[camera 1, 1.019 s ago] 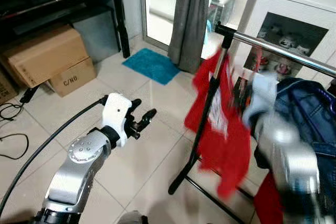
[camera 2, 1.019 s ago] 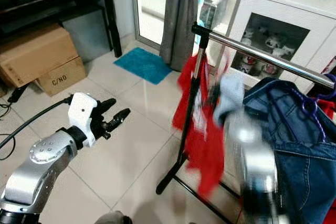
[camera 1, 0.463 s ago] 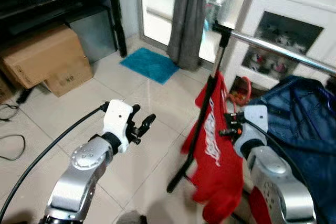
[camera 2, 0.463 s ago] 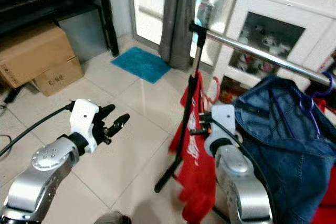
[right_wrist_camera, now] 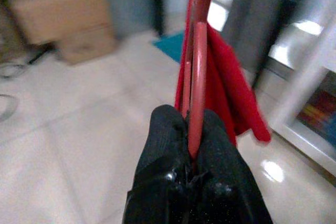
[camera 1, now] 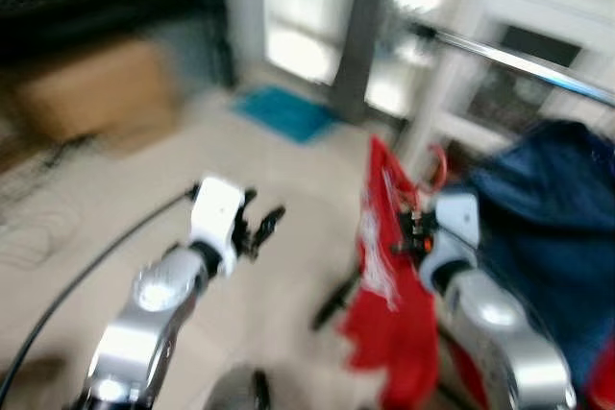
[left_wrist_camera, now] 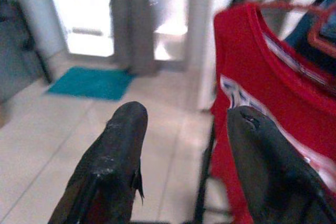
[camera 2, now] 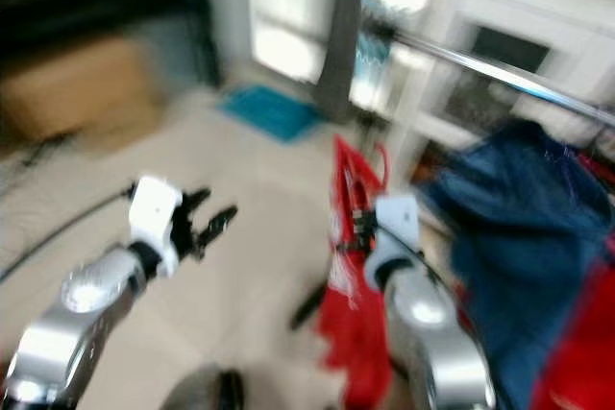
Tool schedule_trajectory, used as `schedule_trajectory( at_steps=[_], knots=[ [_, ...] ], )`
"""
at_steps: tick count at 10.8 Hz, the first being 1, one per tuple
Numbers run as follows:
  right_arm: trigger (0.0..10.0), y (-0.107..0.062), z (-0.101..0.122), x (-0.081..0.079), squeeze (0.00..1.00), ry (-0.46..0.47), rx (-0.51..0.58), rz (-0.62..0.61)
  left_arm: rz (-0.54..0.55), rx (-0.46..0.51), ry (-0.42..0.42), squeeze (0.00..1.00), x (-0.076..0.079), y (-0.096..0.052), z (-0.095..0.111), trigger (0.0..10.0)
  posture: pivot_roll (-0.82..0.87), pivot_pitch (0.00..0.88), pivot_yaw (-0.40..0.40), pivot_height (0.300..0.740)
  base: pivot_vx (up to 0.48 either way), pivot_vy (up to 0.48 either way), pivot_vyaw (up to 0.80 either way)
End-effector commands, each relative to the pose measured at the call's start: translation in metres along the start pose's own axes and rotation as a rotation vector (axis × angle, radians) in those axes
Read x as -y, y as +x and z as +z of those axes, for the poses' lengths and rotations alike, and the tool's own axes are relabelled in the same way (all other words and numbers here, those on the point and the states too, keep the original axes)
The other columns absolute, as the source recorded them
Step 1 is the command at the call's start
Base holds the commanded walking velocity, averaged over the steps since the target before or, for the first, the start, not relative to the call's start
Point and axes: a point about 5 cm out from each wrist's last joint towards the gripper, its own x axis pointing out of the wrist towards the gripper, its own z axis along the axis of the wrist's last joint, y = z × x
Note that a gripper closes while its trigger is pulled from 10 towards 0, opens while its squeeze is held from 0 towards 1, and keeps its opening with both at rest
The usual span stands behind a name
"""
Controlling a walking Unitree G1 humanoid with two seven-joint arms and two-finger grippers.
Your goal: Hang hanger
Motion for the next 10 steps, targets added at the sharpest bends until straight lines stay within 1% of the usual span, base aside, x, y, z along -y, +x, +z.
schedule_trajectory(
  at_steps=[1,2,3,4,5,6,7,8,9,10],
  knots=[
    [0.0,-0.002,0.009,-0.005,0.0,0.015,0.047,0.04,-0.004,0.001,0.013,0.0,0.0,0.002,0.003,10.0,0.06,0.0,-0.024,0.723,0.0,0.0,0.0],
    [0.0,-0.002,0.015,-0.012,0.0,0.014,0.081,0.099,-0.014,-0.017,0.041,0.0,0.0,0.006,0.003,10.0,0.05,0.0,-0.022,0.723,0.0,0.0,0.0],
    [0.0,-0.003,0.019,-0.016,0.0,0.015,0.103,0.14,-0.013,-0.025,0.047,0.11,-0.002,0.01,0.003,10.0,0.05,0.0,-0.023,0.723,0.0,0.0,0.0],
    [0.0,-0.005,0.025,-0.021,0.0,0.028,0.131,0.198,-0.023,-0.013,0.044,1.0,-0.004,0.015,0.006,10.0,0.05,0.0,-0.024,0.723,0.0,0.0,0.0],
    [0.0,-0.007,0.029,-0.027,0.0,0.045,0.149,0.26,-0.015,-0.008,0.046,1.0,-0.008,0.023,0.012,10.0,0.05,0.0,-0.023,0.723,0.0,0.0,0.0],
    [0.0,-0.01,0.033,-0.033,0.0,0.059,0.17,0.323,0.002,-0.008,0.06,0.87,-0.012,0.033,0.017,10.0,0.05,0.0,-0.024,0.723,0.0,0.0,0.0],
    [0.0,-0.011,0.036,-0.036,0.0,0.072,0.184,0.359,0.013,-0.003,0.066,0.0,-0.014,0.039,0.02,10.0,0.04,0.0,-0.025,0.723,0.0,0.0,0.0],
    [0.0,-0.015,0.04,-0.04,0.0,0.081,0.208,0.416,0.05,0.022,0.048,0.0,-0.021,0.05,0.029,10.0,0.03,0.0,-0.02,0.723,0.0,0.0,0.0],
    [0.0,-0.017,0.042,-0.04,0.0,0.092,0.22,0.43,0.057,0.035,0.031,0.0,-0.022,0.053,0.032,10.0,0.03,0.0,-0.02,0.723,0.0,0.0,0.0],
    [0.0,-0.018,0.043,-0.04,0.0,0.105,0.229,0.435,0.044,0.04,0.032,0.0,-0.021,0.054,0.032,8.5,0.03,0.0,-0.018,0.723,0.0,0.0,0.0]
  ],
)
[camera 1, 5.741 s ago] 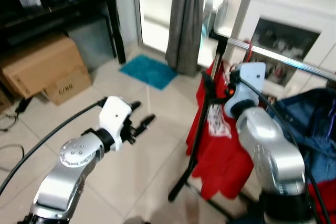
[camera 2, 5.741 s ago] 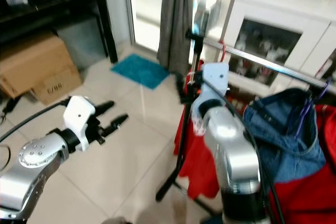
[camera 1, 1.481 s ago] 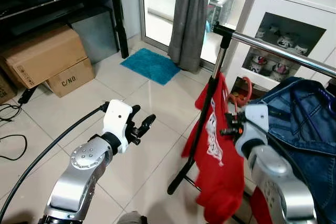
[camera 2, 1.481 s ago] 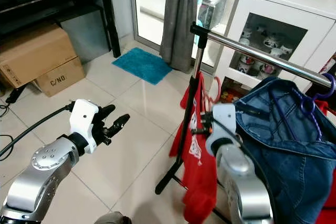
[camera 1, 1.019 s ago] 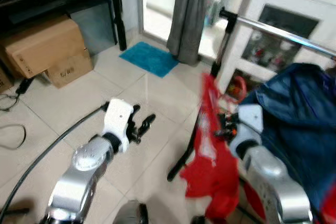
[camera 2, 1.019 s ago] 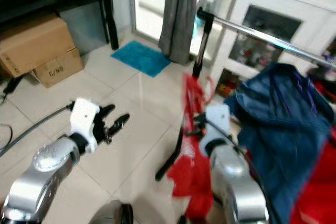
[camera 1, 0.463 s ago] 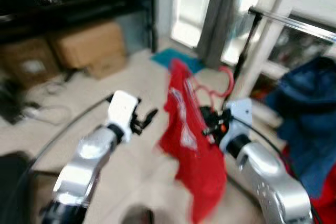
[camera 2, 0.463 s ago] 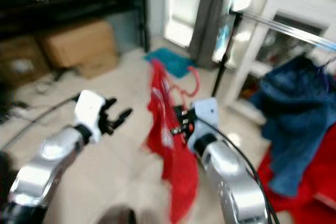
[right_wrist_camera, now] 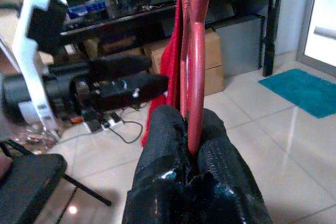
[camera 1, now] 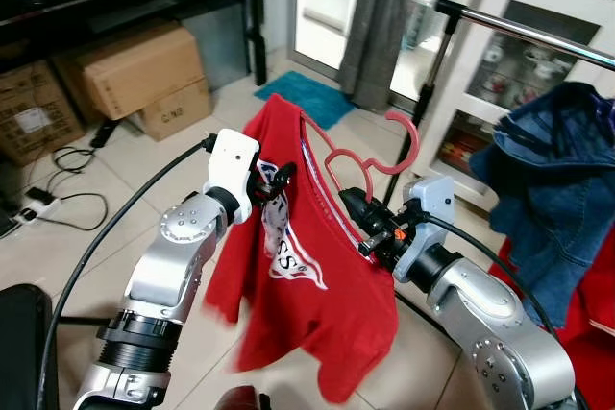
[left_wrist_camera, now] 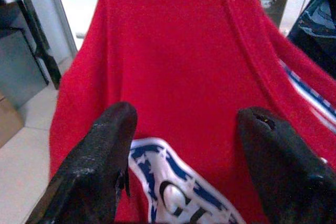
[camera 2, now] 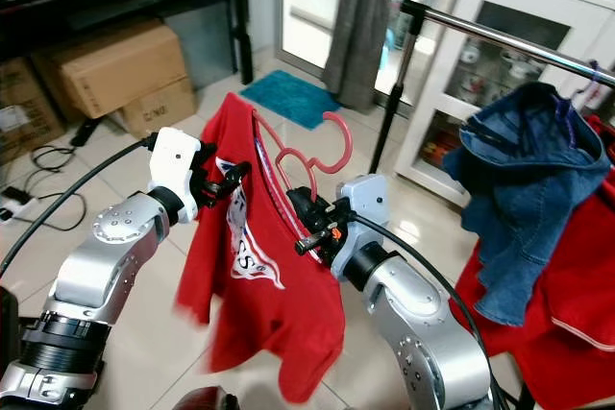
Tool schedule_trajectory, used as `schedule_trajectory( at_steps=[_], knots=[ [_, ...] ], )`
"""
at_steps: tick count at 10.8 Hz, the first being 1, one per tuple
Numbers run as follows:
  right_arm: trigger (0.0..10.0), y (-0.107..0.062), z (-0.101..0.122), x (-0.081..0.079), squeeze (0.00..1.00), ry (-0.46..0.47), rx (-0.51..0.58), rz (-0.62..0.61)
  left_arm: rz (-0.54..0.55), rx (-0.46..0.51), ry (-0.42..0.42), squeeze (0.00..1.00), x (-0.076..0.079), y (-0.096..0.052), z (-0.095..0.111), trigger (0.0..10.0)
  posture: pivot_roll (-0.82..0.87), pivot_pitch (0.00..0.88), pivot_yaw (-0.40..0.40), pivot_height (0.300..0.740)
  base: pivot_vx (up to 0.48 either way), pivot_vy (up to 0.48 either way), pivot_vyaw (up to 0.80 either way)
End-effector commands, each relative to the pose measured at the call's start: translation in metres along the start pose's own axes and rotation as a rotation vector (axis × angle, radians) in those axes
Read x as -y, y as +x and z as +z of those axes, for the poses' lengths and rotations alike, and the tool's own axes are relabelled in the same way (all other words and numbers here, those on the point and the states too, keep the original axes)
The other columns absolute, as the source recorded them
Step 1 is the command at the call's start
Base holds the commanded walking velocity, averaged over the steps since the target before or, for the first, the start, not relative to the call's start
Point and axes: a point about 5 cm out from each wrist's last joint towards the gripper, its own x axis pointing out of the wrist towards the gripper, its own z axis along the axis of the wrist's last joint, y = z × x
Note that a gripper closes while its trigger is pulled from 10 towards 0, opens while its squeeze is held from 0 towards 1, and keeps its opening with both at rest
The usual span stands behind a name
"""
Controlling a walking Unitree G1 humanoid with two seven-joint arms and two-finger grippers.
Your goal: Hang hanger
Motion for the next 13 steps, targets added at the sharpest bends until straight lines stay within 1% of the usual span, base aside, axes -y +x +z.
schedule_trajectory(
  at_steps=[1,2,3,4,5,8,9,10,11,12,13],
  knots=[
    [0.0,-0.005,0.013,-0.001,0.0,-0.002,0.071,0.013,-0.01,0.015,0.005,0.0,0.001,0.003,0.002,1.8,0.03,0.0,-0.019,0.723,0.0,0.0,0.0],
    [0.0,-0.006,0.014,-0.001,0.0,0.005,0.074,0.02,-0.085,0.046,0.001,0.0,0.008,0.005,0.006,4.1,0.03,0.0,-0.019,0.723,0.0,0.0,0.0],
    [0.0,-0.006,0.013,-0.001,0.0,0.005,0.07,0.029,-0.104,0.04,0.024,0.0,0.012,0.004,0.005,10.0,0.03,0.0,-0.019,0.723,0.0,0.0,0.0],
    [0.0,-0.006,0.013,-0.001,0.0,0.006,0.069,0.035,-0.113,0.035,0.046,0.0,0.015,0.003,0.004,10.0,0.03,0.0,-0.021,0.723,0.0,0.0,0.0],
    [0.0,-0.006,0.012,-0.001,0.0,0.01,0.066,0.039,-0.125,0.055,0.058,0.0,0.018,0.002,0.006,10.0,0.03,0.0,-0.025,0.723,0.0,0.0,0.0],
    [0.0,-0.008,0.009,0.0,0.0,0.019,0.056,0.057,-0.266,0.182,0.025,0.0,0.035,-0.006,0.021,10.0,0.03,0.0,-0.031,0.723,0.0,0.0,0.0],
    [0.0,-0.008,0.009,0.001,0.0,0.018,0.054,0.059,-0.245,0.194,0.042,0.0,0.034,-0.007,0.023,10.0,0.03,0.0,-0.033,0.723,0.0,0.0,0.0],
    [0.0,-0.008,0.009,0.001,0.0,0.02,0.056,0.064,-0.163,0.188,0.055,0.0,0.026,-0.004,0.023,10.0,0.03,0.0,-0.033,0.723,0.0,0.0,0.0],
    [0.0,-0.008,0.01,0.001,0.0,0.022,0.061,0.075,-0.092,0.199,0.044,0.0,0.015,0.0,0.025,10.0,0.03,0.0,-0.036,0.723,0.0,0.0,0.0],
    [0.0,-0.008,0.011,0.001,0.0,0.012,0.061,0.089,-0.083,0.214,0.018,0.0,0.012,0.004,0.028,10.0,0.03,0.0,-0.041,0.723,0.0,0.0,0.0],
    [0.0,-0.008,0.011,0.0,0.0,-0.015,0.053,0.11,-0.086,0.212,0.026,0.0,0.007,0.009,0.031,10.0,0.03,0.0,-0.039,0.723,0.0,0.0,0.0]
  ],
)
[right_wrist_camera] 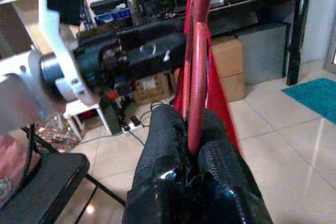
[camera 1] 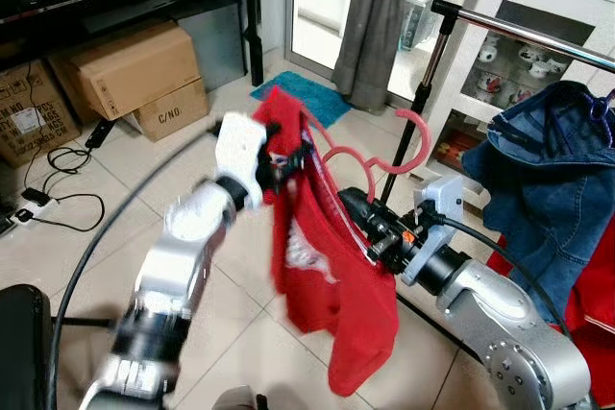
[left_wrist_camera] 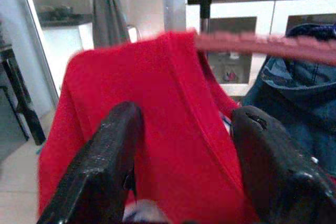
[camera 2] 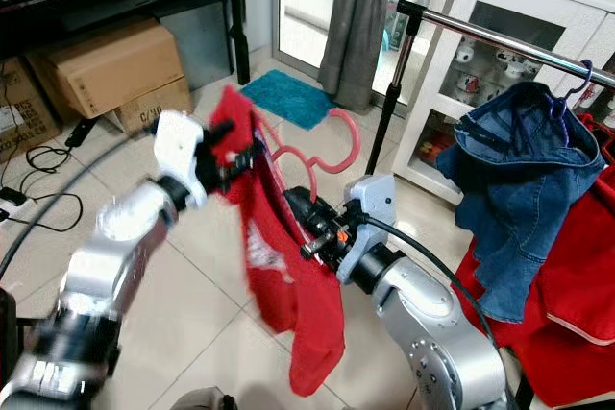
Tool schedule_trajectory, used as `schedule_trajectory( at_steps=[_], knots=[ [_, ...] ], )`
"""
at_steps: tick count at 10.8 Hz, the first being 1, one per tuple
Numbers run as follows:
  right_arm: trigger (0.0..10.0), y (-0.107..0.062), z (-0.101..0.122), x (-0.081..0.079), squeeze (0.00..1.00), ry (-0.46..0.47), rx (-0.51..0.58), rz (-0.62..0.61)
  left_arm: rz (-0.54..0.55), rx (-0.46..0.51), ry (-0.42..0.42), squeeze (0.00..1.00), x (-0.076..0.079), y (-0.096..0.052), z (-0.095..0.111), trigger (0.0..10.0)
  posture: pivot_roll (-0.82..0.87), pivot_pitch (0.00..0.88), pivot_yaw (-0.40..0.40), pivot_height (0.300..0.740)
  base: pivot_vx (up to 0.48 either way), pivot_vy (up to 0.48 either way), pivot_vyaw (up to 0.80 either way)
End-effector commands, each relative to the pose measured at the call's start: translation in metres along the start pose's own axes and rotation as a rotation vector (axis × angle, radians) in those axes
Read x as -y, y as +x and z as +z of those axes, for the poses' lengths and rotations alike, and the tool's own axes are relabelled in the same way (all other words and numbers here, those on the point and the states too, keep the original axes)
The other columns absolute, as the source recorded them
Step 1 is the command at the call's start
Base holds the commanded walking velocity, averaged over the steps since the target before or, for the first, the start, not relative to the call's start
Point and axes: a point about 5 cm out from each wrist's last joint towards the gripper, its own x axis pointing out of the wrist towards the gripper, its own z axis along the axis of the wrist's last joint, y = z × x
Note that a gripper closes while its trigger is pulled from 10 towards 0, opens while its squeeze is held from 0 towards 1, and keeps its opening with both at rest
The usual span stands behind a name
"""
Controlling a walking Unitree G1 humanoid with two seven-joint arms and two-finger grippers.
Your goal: Hang hanger
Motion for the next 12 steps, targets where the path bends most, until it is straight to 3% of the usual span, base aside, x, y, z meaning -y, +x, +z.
schedule_trajectory(
  at_steps=[1,2,3,4,5,9,12],
  knots=[
    [0.0,0.0008,0.0065,-0.0004,0.0,-0.036,0.035,0.022,-0.001,0.001,-0.007,0.0,-0.0021,0.0025,0.001,10.0,0.03,0.0,-0.038,0.723,0.0,0.0,0.0],
    [0.0,0.0006,0.0072,0.0004,0.0,-0.046,0.033,0.025,-0.008,0.0,-0.009,0.0,-0.0022,0.0035,0.0008,10.0,0.03,0.0,-0.039,0.723,0.0,0.0,0.0],
    [0.0,0.0001,0.0087,0.0028,0.0,-0.055,0.035,0.026,-0.025,-0.003,-0.01,0.0,-0.0019,0.0055,-0.0011,9.0,0.03,0.0,-0.041,0.723,0.0,0.0,0.0],
    [0.0,0.0002,0.0093,0.0037,0.0,-0.058,0.037,0.025,-0.025,-0.002,-0.011,0.0,-0.0017,0.0061,-0.001,3.9,0.03,0.0,-0.042,0.723,0.0,0.0,0.0],
    [0.0,0.0006,0.01,0.0048,0.0,-0.063,0.042,0.022,-0.026,-0.001,-0.011,0.0,0.0001,0.0063,-0.0016,1.1,0.03,0.0,-0.041,0.723,0.0,0.0,0.0],
    [0.0,0.0018,0.0109,0.0067,0.0,-0.063,0.058,0.006,-0.011,0.011,-0.018,0.0,0.0016,0.0068,-0.0022,0.0,0.03,0.0,-0.034,0.723,0.0,0.0,0.0],
    [0.0,0.0017,0.0109,0.006,0.0,-0.062,0.064,0.006,-0.003,0.008,-0.011,0.0,-0.0009,0.008,-0.0023,0.0,0.02,0.0,-0.029,0.723,0.0,0.0,0.0]
  ],
)
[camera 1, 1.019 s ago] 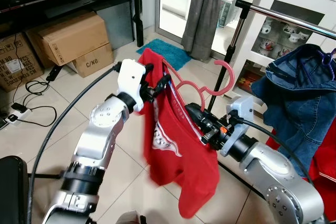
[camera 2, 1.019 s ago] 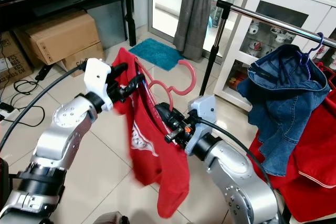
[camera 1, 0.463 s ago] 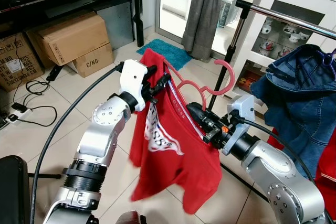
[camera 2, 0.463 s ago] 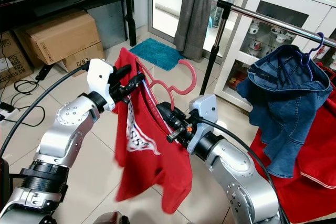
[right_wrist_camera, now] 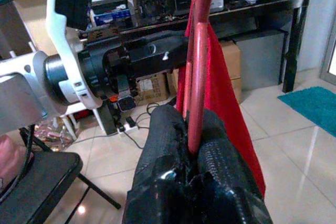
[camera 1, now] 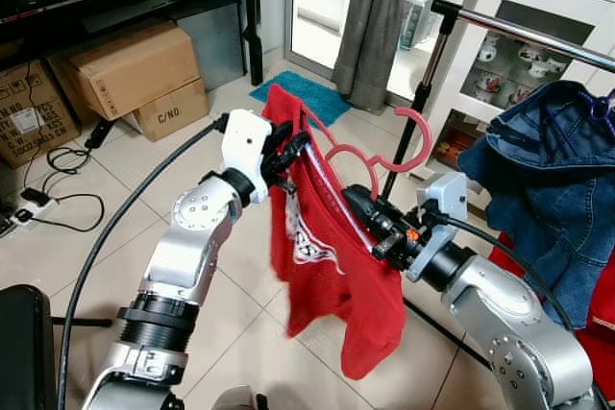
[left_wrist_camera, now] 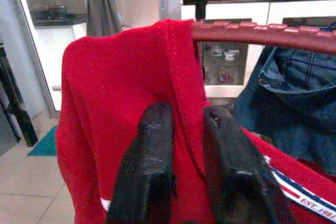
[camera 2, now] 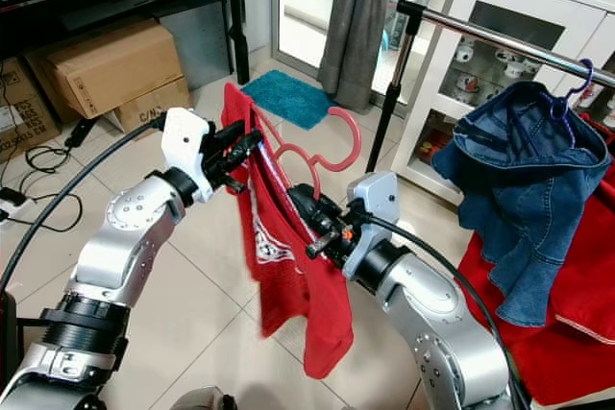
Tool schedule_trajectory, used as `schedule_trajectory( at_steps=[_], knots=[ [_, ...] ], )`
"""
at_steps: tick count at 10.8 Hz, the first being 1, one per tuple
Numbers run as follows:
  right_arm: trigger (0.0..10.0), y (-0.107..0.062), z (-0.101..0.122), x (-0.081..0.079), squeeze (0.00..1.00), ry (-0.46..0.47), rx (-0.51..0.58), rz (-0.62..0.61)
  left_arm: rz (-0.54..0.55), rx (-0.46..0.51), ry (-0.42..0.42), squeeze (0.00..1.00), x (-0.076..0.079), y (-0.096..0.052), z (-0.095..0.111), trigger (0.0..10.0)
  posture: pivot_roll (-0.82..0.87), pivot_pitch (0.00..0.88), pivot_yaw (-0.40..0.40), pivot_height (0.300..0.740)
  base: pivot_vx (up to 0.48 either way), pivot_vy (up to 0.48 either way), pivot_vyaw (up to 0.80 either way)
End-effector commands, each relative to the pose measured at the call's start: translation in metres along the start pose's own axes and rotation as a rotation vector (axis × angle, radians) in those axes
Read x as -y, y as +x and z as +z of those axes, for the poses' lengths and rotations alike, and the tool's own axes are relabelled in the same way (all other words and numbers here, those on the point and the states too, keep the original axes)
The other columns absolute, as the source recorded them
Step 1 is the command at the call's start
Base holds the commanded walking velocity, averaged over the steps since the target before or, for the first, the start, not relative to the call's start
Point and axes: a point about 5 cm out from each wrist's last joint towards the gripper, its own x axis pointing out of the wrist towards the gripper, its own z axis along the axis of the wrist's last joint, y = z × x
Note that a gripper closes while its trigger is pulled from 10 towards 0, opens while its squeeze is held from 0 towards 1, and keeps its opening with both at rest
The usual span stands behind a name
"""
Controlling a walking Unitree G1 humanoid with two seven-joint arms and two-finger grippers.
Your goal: Hang hanger
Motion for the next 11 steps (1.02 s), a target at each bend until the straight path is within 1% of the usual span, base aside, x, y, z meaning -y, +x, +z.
schedule_trajectory(
  at_steps=[1,5,8,9,10,11],
  knots=[
    [0.0,0.001,0.009,0.0,0.0,-0.029,0.051,0.001,0.013,0.006,0.009,0.0,-0.003,0.002,0.003,0.0,0.02,0.0,-0.028,0.723,0.0,0.0,0.0],
    [0.0,0.0,0.01,0.001,0.0,-0.031,0.05,0.003,0.02,-0.002,0.005,0.0,-0.005,0.0,0.0,0.0,0.02,0.0,-0.034,0.723,0.0,0.0,0.0],
    [0.0,0.0,0.01,0.003,0.0,-0.044,0.045,-0.014,0.012,0.008,-0.013,0.0,-0.006,-0.004,0.0,0.0,0.02,0.0,-0.036,0.723,0.0,0.0,0.0],
    [0.0,-0.001,0.009,0.009,0.0,-0.062,0.031,-0.055,-0.009,0.047,-0.048,0.0,-0.007,-0.009,0.003,0.0,0.02,0.0,-0.038,0.723,0.0,0.0,0.0],
    [0.0,-0.001,0.007,0.013,0.0,-0.075,0.016,-0.083,-0.02,0.061,-0.058,0.0,-0.007,-0.011,0.005,0.0,0.02,0.0,-0.041,0.723,0.0,0.0,0.0],
    [0.0,-0.003,0.003,0.023,0.0,-0.143,-0.046,-0.128,-0.05,0.076,-0.057,0.0,-0.007,-0.017,0.01,0.0,0.03,0.0,-0.043,0.723,0.0,0.0,0.0]
  ],
)
